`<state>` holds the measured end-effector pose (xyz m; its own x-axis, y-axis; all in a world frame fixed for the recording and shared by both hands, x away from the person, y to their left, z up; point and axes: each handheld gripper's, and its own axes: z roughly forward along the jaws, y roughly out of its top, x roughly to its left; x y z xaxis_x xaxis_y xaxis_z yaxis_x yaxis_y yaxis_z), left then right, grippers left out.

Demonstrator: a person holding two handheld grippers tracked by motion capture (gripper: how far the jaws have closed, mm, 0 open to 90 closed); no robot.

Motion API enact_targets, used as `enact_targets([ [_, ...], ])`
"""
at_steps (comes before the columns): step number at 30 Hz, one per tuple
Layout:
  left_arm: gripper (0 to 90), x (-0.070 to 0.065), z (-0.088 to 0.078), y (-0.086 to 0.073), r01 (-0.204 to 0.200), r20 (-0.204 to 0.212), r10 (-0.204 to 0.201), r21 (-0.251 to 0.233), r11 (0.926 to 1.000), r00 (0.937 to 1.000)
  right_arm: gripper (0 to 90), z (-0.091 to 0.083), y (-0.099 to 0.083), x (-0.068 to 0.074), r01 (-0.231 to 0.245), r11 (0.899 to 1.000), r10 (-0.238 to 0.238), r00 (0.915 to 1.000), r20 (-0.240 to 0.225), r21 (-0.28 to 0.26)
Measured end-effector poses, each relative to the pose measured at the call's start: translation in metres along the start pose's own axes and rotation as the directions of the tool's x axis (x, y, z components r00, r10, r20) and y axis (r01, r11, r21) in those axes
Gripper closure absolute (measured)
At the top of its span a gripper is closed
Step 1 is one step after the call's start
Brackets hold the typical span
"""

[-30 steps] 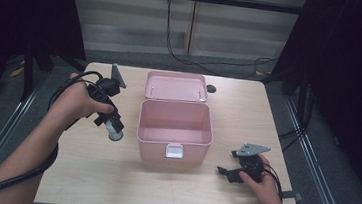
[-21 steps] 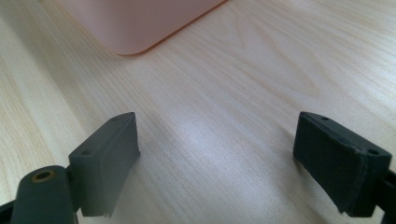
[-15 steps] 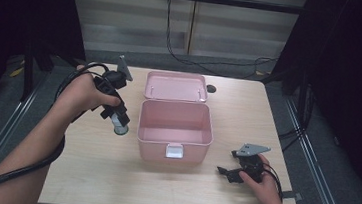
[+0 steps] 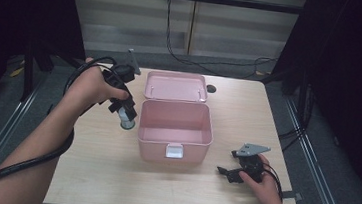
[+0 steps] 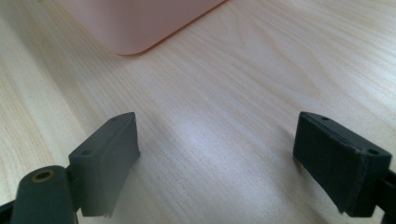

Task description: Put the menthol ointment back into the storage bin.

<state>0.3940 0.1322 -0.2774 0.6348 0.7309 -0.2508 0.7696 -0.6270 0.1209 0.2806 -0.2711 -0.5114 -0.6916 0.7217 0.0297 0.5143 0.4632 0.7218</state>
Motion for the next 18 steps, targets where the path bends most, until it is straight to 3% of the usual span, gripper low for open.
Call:
enact_targets([
  [18,50.2,-0.024,0.006,0.032,-0.024,-0.001,0.024,-0.021,0.9995,0.9997,13.4,0.0,0.0,0.0,0.0,1.0,0.0,1.0,0.001,0.0],
])
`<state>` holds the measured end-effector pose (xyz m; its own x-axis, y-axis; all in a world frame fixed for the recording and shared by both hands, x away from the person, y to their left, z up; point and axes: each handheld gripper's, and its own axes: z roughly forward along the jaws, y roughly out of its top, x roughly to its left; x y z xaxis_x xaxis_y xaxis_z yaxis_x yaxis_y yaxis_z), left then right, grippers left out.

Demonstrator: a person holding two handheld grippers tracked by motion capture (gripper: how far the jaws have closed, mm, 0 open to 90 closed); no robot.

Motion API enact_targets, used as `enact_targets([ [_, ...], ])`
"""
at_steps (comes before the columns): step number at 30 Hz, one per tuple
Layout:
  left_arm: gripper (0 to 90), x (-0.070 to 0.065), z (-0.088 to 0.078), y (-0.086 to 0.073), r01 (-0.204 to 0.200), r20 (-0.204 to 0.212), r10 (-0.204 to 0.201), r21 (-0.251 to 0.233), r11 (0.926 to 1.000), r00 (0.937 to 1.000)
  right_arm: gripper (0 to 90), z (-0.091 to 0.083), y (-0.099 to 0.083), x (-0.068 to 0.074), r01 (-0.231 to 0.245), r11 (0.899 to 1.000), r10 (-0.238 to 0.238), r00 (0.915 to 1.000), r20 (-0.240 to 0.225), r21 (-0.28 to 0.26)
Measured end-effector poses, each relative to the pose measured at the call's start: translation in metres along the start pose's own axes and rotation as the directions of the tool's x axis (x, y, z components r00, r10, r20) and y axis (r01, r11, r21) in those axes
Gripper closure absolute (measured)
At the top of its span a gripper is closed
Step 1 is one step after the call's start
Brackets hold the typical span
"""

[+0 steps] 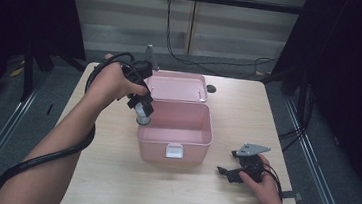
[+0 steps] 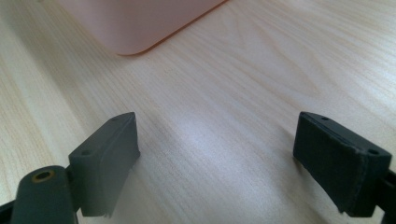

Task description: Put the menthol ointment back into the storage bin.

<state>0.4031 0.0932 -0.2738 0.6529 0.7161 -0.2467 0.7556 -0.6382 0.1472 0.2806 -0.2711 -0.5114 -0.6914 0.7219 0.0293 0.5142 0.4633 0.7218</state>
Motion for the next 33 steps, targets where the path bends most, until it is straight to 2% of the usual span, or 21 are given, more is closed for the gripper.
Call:
enact_targets([
  [9,50.2,-0.004,0.012,0.011,0.018,-0.002,-0.018,0.009,0.9998,0.9998,13.4,0.0,0.0,0.0,0.0,1.0,0.0,1.0,0.0,0.0],
  [12,50.2,-0.006,0.016,0.015,0.01,-0.001,-0.01,0.013,0.9999,1.0,13.4,0.0,0.0,0.0,0.0,1.0,0.0,1.0,-0.001,0.0],
  [14,50.1,-0.006,0.02,0.017,0.01,0.015,-0.01,0.017,0.9998,0.9998,13.4,0.0,0.0,0.0,0.0,1.0,0.0,1.0,-0.001,-0.001],
  [21,50.1,-0.002,0.031,0.024,0.02,-0.003,-0.02,0.009,0.9998,0.9998,13.4,0.0,0.0,0.0,0.0,1.0,0.0,1.0,-0.001,-0.001],
  [33,50.2,0.003,0.05,0.032,0.031,-0.02,-0.031,0.028,0.9991,0.9993,13.4,0.0,0.0,0.0,0.0,1.0,0.0,1.0,0.0,0.0],
])
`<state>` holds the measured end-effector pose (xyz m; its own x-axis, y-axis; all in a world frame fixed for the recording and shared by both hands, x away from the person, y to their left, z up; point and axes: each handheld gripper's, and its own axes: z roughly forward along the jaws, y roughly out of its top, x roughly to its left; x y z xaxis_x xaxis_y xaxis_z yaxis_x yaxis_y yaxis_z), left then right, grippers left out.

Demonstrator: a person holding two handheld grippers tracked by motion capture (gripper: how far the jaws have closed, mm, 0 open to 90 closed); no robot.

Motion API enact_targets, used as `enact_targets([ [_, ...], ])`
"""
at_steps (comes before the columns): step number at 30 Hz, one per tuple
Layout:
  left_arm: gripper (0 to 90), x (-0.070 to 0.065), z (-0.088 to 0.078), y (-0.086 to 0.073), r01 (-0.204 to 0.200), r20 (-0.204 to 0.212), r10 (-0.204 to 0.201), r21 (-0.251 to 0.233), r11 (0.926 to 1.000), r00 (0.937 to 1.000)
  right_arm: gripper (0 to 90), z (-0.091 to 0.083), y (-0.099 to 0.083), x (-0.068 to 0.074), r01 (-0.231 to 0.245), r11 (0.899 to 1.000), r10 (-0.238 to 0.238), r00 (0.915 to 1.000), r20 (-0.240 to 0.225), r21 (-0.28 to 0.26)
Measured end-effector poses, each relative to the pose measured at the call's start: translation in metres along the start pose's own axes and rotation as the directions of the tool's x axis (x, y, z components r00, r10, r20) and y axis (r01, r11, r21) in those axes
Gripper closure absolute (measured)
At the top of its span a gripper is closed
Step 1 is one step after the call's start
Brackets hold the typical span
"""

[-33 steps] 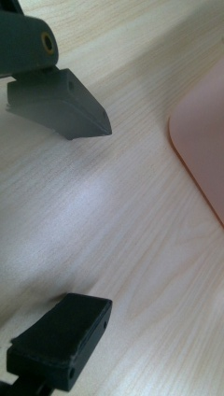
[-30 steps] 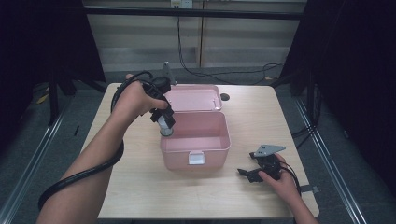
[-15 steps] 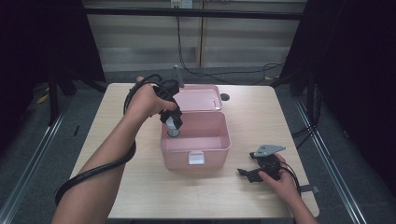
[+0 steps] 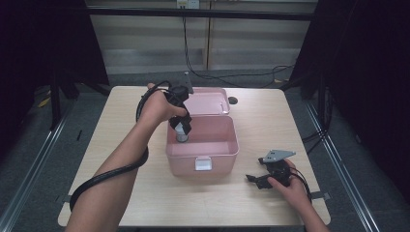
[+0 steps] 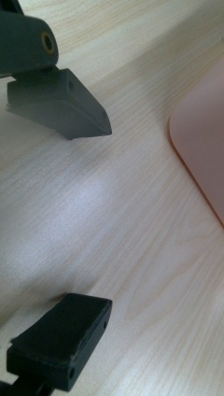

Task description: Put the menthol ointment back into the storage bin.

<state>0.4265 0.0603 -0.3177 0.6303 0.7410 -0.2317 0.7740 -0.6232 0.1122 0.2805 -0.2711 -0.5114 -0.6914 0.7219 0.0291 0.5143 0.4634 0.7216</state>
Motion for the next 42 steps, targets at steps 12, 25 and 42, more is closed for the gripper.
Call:
enact_targets([
  [12,50.2,0.001,0.019,0.007,0.014,0.005,-0.014,0.011,0.9998,0.9999,13.4,0.0,0.0,0.0,0.0,1.0,0.0,1.0,-0.001,-0.001],
  [25,50.2,0.001,0.036,0.018,0.015,-0.018,-0.015,0.014,0.9998,0.9997,13.4,0.0,0.0,0.0,0.0,1.0,0.0,1.0,-0.002,-0.001],
  [42,50.2,0.009,0.053,0.026,0.062,-0.012,-0.062,-0.006,0.9981,0.998,13.4,0.0,0.0,0.0,0.0,1.0,0.0,1.0,-0.002,-0.001],
])
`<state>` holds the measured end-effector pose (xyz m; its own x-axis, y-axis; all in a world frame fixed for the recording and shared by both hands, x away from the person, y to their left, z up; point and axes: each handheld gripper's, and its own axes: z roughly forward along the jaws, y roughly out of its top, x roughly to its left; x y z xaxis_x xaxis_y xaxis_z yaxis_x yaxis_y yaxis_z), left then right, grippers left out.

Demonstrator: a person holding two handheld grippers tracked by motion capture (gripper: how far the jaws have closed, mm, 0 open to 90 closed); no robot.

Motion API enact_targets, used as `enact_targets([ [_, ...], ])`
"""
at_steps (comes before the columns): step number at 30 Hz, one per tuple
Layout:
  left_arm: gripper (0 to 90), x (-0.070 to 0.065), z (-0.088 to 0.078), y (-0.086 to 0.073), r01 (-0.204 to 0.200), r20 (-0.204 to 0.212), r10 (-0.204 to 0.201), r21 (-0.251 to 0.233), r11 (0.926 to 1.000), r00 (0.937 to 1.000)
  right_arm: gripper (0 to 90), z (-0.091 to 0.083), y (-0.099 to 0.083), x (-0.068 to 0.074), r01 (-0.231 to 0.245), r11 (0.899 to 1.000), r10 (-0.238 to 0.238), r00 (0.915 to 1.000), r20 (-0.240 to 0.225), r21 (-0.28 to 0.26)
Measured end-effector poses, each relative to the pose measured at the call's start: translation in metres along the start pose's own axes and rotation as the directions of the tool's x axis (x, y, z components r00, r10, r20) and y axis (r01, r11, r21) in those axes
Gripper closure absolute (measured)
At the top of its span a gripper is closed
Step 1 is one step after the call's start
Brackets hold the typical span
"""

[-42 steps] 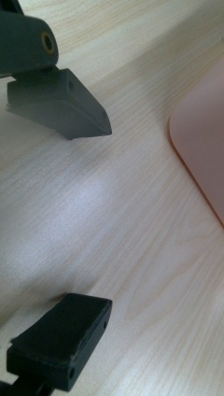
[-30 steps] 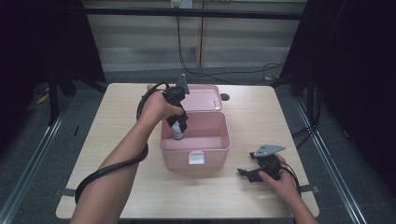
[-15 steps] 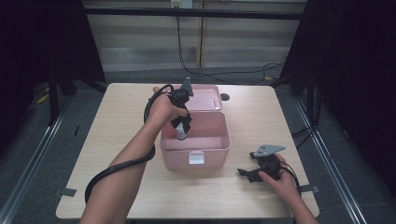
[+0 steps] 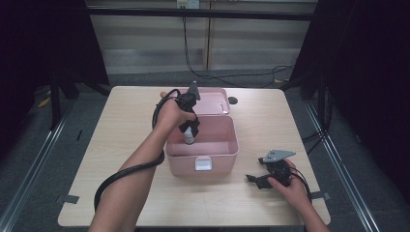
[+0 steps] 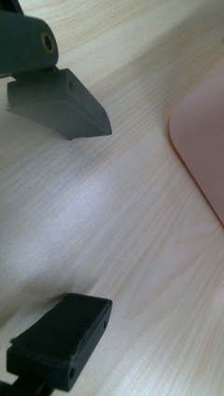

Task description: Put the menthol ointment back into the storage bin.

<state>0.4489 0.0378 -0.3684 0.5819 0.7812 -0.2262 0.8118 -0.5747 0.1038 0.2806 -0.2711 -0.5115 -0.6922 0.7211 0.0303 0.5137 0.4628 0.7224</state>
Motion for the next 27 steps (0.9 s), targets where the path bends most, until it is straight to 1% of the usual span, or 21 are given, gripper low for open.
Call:
enact_targets([
  [1,50.2,0.0,0.001,0.0,0.015,-0.002,-0.015,-0.007,0.9999,0.9999,13.4,0.0,0.0,0.0,0.0,1.0,0.0,1.0,0.0,0.0],
  [3,50.2,0.001,0.003,0.001,0.007,-0.006,-0.007,0.001,1.0,1.0,13.4,0.0,0.0,0.0,0.0,1.0,0.0,1.0,0.0,0.0],
  [5,50.1,0.001,0.006,0.002,0.02,-0.009,-0.02,-0.01,0.9997,0.9998,13.4,0.0,0.0,0.0,0.0,1.0,0.0,1.0,0.0,0.0],
  [6,50.2,0.001,0.008,0.003,0.018,-0.014,-0.018,-0.011,0.9998,0.9997,13.4,0.0,0.0,0.0,0.0,1.0,0.0,1.0,0.0,0.0],
  [12,50.1,0.0,0.016,0.007,0.025,-0.016,-0.026,-0.009,0.9996,0.9995,13.4,0.0,0.0,0.0,0.0,1.0,0.0,1.0,0.001,-0.002],
  [13,50.2,-0.001,0.017,0.008,0.035,-0.011,-0.035,-0.018,0.9992,0.9993,13.4,0.0,0.0,0.0,-0.001,1.0,0.001,1.0,0.001,-0.002],
  [15,50.2,-0.001,0.02,0.009,0.036,-0.01,-0.036,-0.012,0.9993,0.9993,13.4,0.0,0.0,0.0,0.0,1.0,0.0,1.0,0.001,-0.002],
  [16,50.1,-0.001,0.021,0.009,0.041,-0.014,-0.042,-0.017,0.999,0.999,13.4,0.0,0.0,0.0,0.0,1.0,0.0,1.0,0.002,-0.001],
  [18,50.2,0.0,0.024,0.01,0.031,-0.02,-0.031,-0.014,0.9994,0.9993,13.4,0.0,0.0,0.0,0.0,1.0,0.0,1.0,0.002,-0.002],
  [20,50.2,0.0,0.028,0.012,0.044,-0.014,-0.044,-0.011,0.999,0.9989,13.4,0.0,0.0,0.0,0.002,1.0,-0.002,1.0,0.004,-0.003],
  [22,50.2,0.001,0.029,0.012,0.044,-0.014,-0.044,-0.008,0.999,0.9989,13.4,0.0,0.0,0.0,0.001,1.0,-0.001,1.0,0.003,-0.002],
  [23,50.1,0.0,0.033,0.013,0.053,-0.024,-0.053,-0.014,0.9985,0.9983,13.4,0.0,0.0,0.0,0.002,1.0,-0.002,1.0,0.005,-0.003],
  [27,50.1,0.0,0.038,0.014,0.057,-0.03,-0.058,-0.016,0.9982,0.9979,13.4,0.0,0.0,0.0,0.002,1.0,-0.002,1.0,0.004,-0.003],
])
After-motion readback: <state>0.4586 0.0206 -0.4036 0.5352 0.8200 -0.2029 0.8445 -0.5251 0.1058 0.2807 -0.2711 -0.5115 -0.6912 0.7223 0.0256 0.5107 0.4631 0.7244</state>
